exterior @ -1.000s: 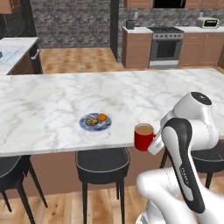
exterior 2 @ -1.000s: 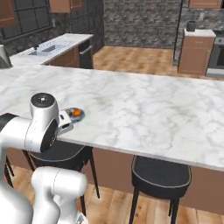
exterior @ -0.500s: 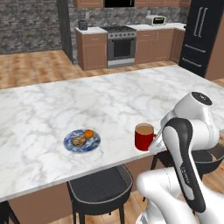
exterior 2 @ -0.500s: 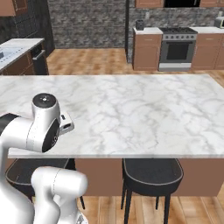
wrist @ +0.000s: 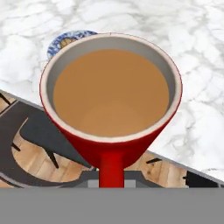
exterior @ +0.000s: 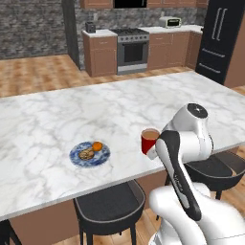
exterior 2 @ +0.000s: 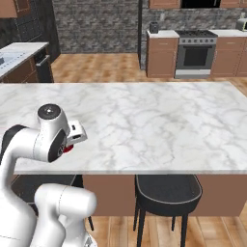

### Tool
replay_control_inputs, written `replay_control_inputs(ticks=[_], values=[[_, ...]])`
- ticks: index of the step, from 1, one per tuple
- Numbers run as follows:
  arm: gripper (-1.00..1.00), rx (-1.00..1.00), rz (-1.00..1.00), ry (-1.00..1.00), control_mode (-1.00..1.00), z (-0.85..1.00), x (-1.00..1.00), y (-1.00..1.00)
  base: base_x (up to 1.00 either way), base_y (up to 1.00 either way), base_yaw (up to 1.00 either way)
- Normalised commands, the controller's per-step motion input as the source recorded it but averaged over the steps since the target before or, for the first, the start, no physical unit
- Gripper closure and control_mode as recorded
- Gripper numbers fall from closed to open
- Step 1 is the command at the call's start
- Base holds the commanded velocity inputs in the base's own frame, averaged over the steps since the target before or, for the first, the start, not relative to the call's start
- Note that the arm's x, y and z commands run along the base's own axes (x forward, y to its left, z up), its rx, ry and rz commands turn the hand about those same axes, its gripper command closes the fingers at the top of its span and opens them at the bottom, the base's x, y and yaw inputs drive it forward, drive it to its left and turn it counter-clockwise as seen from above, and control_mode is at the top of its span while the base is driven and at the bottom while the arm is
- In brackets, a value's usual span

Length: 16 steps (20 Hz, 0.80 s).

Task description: Pick up the brewed coffee from the coffee machine and place it next to the breakfast plate on the dining counter.

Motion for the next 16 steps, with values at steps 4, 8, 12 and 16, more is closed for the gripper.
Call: replay_control_inputs(ticks=[4, 8, 12, 16], values=[[1.0, 0.0, 0.0, 0.0, -1.0, -0.1, 0.82, 0.0, 0.0, 0.0, 0.0], [1.0, 0.0, 0.03, 0.0, -1.0, -0.19, 0.79, 0.0, 0.0, 0.0, 0.0], [1.0, 0.0, 0.1, 0.0, -1.0, -0.29, 0.65, 0.03, 0.0, 0.0, 0.0], [1.0, 0.0, 0.11, 0.0, -1.0, -0.43, 0.54, 0.24, 0.0, 0.0, 0.0]])
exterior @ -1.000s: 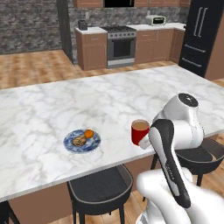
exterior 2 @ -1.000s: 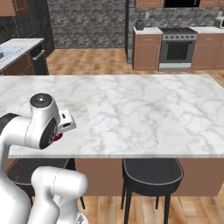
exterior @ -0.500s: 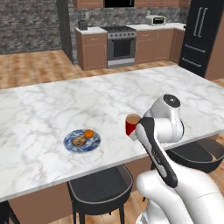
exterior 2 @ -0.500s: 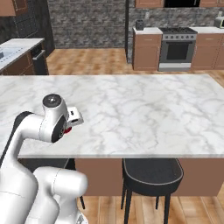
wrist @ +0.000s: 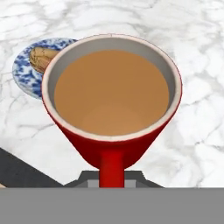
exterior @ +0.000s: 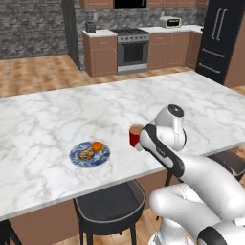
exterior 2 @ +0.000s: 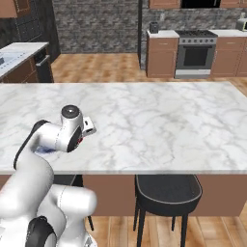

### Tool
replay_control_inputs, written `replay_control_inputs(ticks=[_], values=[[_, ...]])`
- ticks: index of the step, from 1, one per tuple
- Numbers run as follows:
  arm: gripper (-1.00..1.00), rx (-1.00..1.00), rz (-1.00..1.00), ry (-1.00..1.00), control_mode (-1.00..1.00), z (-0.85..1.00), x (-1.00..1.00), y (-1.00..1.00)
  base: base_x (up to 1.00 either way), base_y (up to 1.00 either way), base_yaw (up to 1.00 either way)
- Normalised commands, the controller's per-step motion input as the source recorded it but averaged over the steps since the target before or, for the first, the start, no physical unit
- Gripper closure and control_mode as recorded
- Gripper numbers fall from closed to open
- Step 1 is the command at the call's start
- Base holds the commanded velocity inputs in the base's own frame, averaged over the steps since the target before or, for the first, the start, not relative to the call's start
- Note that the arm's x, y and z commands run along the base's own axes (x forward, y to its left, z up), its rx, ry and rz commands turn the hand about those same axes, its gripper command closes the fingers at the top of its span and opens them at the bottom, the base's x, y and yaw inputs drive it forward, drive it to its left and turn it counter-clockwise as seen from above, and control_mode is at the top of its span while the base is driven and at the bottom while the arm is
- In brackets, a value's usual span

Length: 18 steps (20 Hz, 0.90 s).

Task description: Pick up the brewed coffee from the coffee machine and place it next to the breakfast plate on the dining counter.

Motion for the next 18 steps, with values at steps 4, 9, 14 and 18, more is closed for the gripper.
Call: replay_control_inputs(ticks=[4, 9, 14, 18], values=[[1.0, 0.0, 0.08, 0.0, -1.0, -0.42, 0.54, 0.32, 0.0, 0.0, 0.0], [1.0, 0.0, 0.02, 0.0, -1.0, -0.34, 0.59, 0.06, 0.0, 0.0, 0.0], [1.0, 0.0, 0.0, 0.0, -1.0, -0.33, 0.64, 0.05, 0.0, 0.0, 0.0], [1.0, 0.0, 0.0, 0.0, -1.0, -0.35, 0.58, 0.19, 0.0, 0.0, 0.0]])
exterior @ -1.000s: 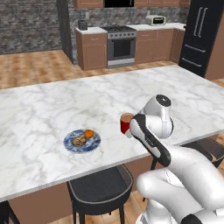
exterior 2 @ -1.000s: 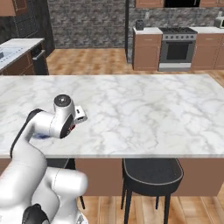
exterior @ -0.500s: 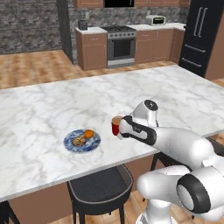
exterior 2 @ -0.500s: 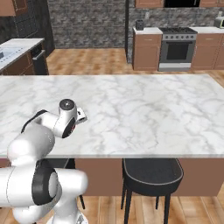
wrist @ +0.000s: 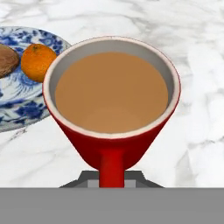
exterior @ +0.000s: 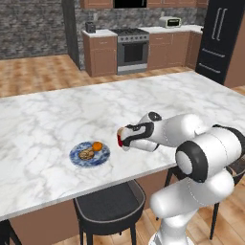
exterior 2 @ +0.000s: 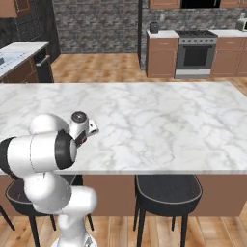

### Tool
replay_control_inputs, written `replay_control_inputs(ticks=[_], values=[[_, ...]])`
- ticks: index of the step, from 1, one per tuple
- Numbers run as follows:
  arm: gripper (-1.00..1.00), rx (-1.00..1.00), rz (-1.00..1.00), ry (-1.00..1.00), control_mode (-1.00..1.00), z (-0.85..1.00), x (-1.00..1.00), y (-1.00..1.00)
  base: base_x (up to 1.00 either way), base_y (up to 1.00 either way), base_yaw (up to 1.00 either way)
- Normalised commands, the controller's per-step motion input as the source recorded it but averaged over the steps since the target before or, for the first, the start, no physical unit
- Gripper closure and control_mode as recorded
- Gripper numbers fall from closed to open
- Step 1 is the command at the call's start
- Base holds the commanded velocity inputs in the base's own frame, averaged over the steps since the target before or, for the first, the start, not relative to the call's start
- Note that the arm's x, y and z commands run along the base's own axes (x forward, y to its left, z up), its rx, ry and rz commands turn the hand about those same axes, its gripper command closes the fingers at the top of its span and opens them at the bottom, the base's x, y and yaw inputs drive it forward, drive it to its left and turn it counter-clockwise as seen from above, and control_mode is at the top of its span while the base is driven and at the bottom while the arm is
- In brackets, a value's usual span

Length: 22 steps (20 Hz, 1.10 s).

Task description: Pick up the brewed coffee from the coffee machine and place it next to the breakfast plate on the dining counter.

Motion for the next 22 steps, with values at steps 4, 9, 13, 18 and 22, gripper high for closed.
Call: replay_control_inputs(ticks=[4, 9, 13, 18, 22], values=[[1.0, 0.0, 0.01, 0.0, -1.0, -0.33, 0.51, 0.23, 0.0, 0.0, 0.0], [1.0, 0.0, 0.01, 0.0, -1.0, -0.35, 0.37, 0.05, 0.0, 0.0, 0.0], [1.0, 0.0, 0.01, 0.0, -1.0, -0.4, 0.31, 0.0, 0.0, 0.0, 0.0], [1.0, 0.0, 0.01, 0.0, -1.0, -0.33, 0.34, 0.01, 0.0, 0.0, 0.0], [-1.0, -0.04, 0.0, 0.0, -1.0, -0.07, 0.1, 0.19, 0.0, 0.0, 0.0]])
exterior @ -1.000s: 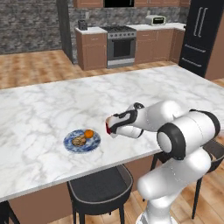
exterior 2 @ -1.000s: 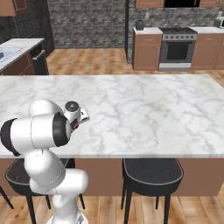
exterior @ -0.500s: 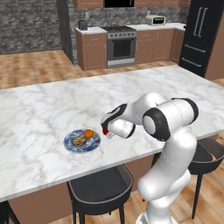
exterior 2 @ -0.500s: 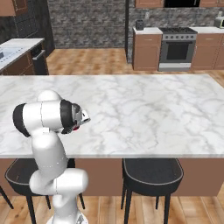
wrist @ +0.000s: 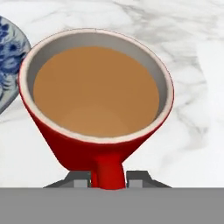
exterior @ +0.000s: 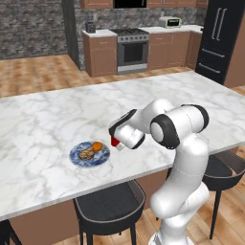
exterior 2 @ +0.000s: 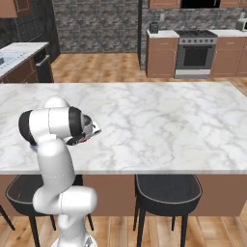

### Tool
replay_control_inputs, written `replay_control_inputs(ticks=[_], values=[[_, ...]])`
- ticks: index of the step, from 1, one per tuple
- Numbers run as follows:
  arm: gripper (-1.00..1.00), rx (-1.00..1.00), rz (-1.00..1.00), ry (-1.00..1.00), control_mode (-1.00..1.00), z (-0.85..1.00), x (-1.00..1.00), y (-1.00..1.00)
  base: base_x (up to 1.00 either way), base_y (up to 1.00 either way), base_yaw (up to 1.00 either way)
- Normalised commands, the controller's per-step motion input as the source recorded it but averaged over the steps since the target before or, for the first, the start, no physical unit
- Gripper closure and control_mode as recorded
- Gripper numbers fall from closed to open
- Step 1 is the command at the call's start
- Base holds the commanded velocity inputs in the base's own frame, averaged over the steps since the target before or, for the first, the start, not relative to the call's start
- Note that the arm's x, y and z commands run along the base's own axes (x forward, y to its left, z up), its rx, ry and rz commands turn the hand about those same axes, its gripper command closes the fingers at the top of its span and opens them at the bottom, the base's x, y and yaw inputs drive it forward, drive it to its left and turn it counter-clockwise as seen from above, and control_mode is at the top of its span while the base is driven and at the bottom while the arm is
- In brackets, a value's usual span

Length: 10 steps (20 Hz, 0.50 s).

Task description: Pick up the brewed coffee from the coffee machine and place it next to the breakfast plate on the dining counter.

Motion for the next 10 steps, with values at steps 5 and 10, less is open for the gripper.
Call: replay_control_inputs(ticks=[5, 10], values=[[-1.0, -0.06, 0.0, -0.04, -1.0, 0.09, -0.08, 0.19, 0.0, 0.0, 0.0], [-1.0, -0.01, 0.0, -0.03, -1.0, 0.58, -0.21, 0.0, 0.0, 0.0, 0.0]])
